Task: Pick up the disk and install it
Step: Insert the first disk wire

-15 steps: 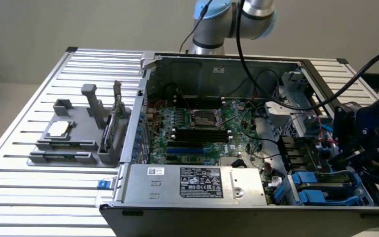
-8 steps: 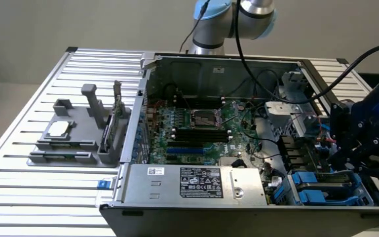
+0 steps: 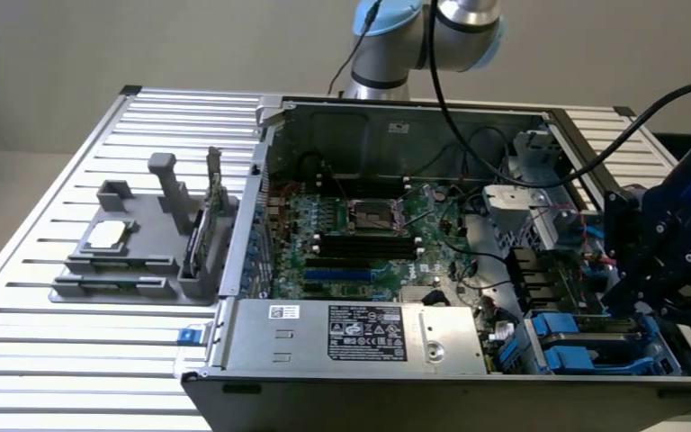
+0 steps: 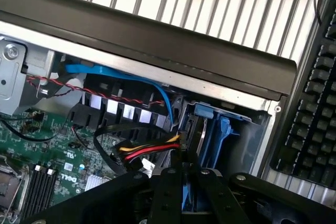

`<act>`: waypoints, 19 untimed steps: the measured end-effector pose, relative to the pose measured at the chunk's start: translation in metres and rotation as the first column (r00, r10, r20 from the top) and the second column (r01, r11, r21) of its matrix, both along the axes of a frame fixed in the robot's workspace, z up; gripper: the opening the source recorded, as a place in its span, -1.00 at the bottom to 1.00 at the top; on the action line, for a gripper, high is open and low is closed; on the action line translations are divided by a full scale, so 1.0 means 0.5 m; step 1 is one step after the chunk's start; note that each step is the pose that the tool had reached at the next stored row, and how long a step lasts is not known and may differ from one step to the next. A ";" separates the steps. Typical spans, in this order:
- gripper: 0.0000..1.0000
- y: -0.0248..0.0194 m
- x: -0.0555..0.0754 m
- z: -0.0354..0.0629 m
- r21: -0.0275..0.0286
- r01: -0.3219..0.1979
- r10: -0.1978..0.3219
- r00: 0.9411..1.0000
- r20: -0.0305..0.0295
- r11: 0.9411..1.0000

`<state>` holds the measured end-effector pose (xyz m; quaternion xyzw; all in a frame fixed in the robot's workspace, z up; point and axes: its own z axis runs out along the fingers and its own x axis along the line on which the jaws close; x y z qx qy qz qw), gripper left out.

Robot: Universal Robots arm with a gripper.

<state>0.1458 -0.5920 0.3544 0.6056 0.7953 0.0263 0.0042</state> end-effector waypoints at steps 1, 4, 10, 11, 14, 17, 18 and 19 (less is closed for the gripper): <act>-0.69 0.0022 0.000 0.001 -0.004 0.000 0.000 1.000 -0.001 1.000; -0.69 0.0169 0.000 0.001 -0.025 0.000 0.000 1.000 -0.002 1.000; -0.69 0.0321 0.000 0.001 -0.065 0.004 -0.005 1.000 -0.007 0.998; -0.69 0.0322 0.000 0.001 -0.068 0.007 -0.008 1.000 -0.008 0.998; -0.69 0.0341 0.001 0.002 -0.081 0.016 -0.017 1.000 -0.009 0.997; -0.69 0.0510 0.003 0.002 -0.109 0.016 -0.017 1.000 -0.009 0.994; -0.69 0.0567 0.004 0.001 -0.123 0.016 -0.017 1.000 -0.009 0.992; -0.69 0.0628 0.006 0.001 -0.137 0.016 -0.017 1.000 -0.009 0.991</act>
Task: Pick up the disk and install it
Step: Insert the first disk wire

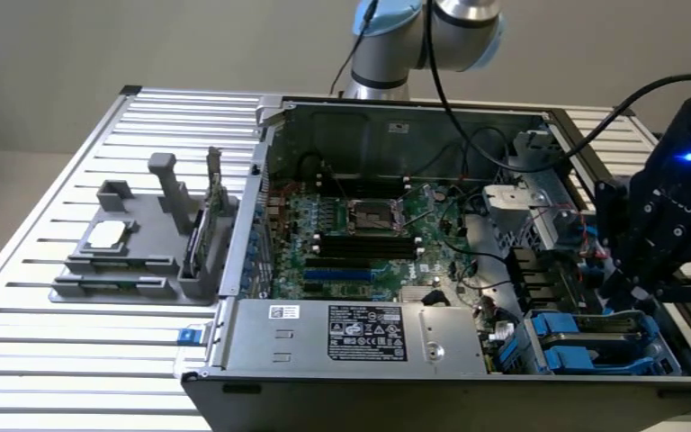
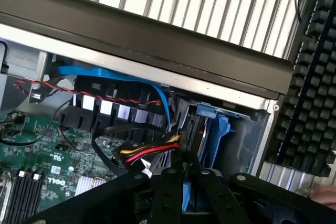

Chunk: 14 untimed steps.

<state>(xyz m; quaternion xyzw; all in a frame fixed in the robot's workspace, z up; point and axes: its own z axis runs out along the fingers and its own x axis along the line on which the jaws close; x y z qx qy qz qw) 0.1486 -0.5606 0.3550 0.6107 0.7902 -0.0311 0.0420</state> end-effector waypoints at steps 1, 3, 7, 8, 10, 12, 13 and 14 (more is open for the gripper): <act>-0.69 0.0036 0.002 0.000 -0.008 0.000 0.000 1.000 0.000 1.000; -0.69 0.0068 0.007 -0.001 -0.017 0.002 -0.002 1.000 0.000 1.000; -0.69 0.0072 0.011 -0.002 -0.024 0.039 -0.039 0.999 0.000 0.999; -0.69 0.0073 0.011 -0.002 -0.024 0.054 -0.054 0.999 0.000 0.998; -0.69 0.0072 0.012 -0.003 -0.024 0.087 -0.087 0.996 0.000 0.996; -0.69 0.0073 0.011 -0.004 -0.024 0.120 -0.120 0.993 0.000 0.993; -0.69 0.0072 0.011 -0.005 -0.024 0.135 -0.135 0.991 0.000 0.991; -0.69 0.0073 0.012 -0.005 -0.024 0.149 -0.149 0.989 0.000 0.989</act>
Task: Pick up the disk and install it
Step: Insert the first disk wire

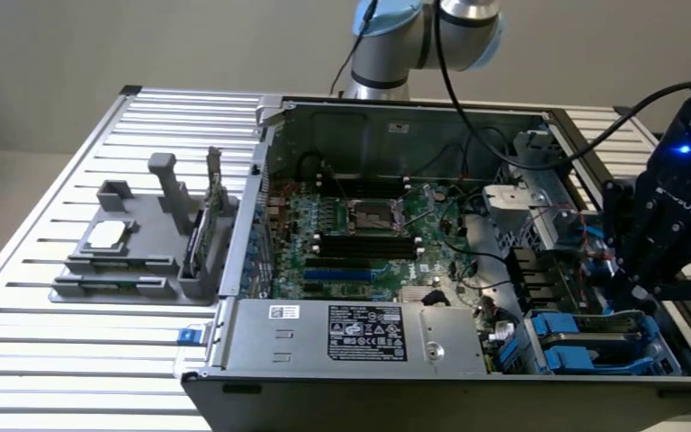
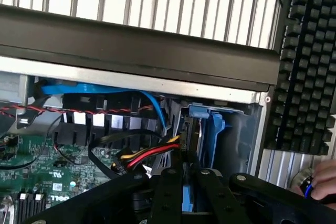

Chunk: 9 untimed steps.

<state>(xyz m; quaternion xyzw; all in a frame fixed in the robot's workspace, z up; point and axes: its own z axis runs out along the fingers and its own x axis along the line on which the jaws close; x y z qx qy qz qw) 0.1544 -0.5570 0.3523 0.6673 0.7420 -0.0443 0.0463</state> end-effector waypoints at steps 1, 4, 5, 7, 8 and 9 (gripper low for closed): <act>-0.69 0.0000 0.000 0.000 0.000 0.014 -0.014 1.000 0.000 1.000; -0.69 0.0000 0.000 -0.001 -0.002 0.056 -0.056 0.998 0.000 0.998; -0.69 0.0000 0.000 -0.001 -0.003 0.067 -0.067 0.998 0.000 0.998; -0.69 0.0000 0.002 -0.001 -0.005 0.078 -0.078 0.997 0.000 0.997; -0.69 0.0000 0.002 -0.001 -0.005 0.078 -0.078 0.997 0.000 0.997; -0.69 0.0001 0.002 -0.001 -0.005 0.078 -0.078 0.997 0.000 0.997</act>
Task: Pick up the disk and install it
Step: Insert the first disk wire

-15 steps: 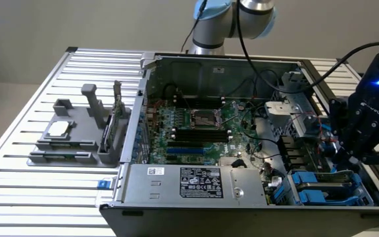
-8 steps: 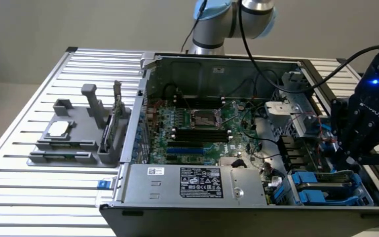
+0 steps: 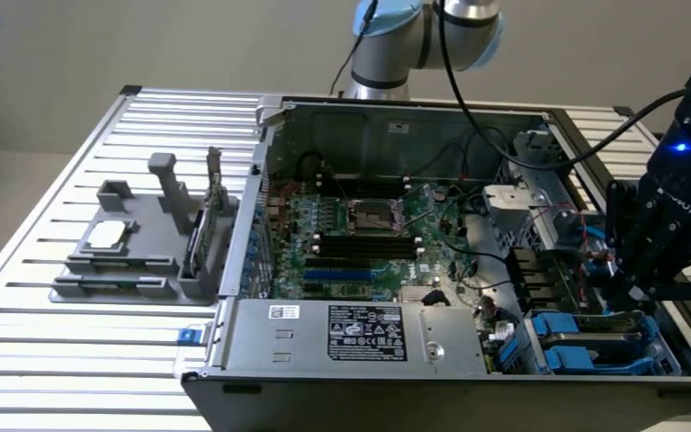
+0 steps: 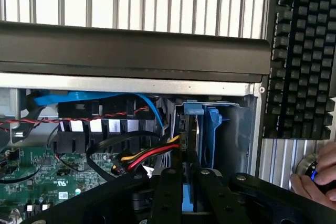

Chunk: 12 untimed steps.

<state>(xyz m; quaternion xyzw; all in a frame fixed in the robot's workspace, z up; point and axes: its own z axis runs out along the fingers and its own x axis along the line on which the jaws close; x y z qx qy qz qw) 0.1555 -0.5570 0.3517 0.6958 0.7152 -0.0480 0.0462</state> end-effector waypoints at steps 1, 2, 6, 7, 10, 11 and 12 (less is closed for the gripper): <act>-0.69 0.0000 0.000 0.000 0.000 0.001 -0.001 1.000 0.000 1.000; -0.69 0.0000 0.000 0.000 0.000 0.004 -0.004 1.000 0.000 1.000; -0.69 -0.0002 0.000 0.000 -0.010 0.015 -0.015 1.000 0.000 1.000; -0.69 -0.0001 0.000 -0.001 -0.015 0.017 -0.017 1.000 0.001 1.000; -0.69 0.0001 0.000 -0.003 -0.031 0.025 -0.024 1.000 0.009 0.999; -0.69 0.0003 0.000 -0.004 -0.036 0.026 -0.026 1.000 0.011 0.999; -0.69 0.0005 0.000 -0.004 -0.041 0.028 -0.027 1.000 0.014 0.999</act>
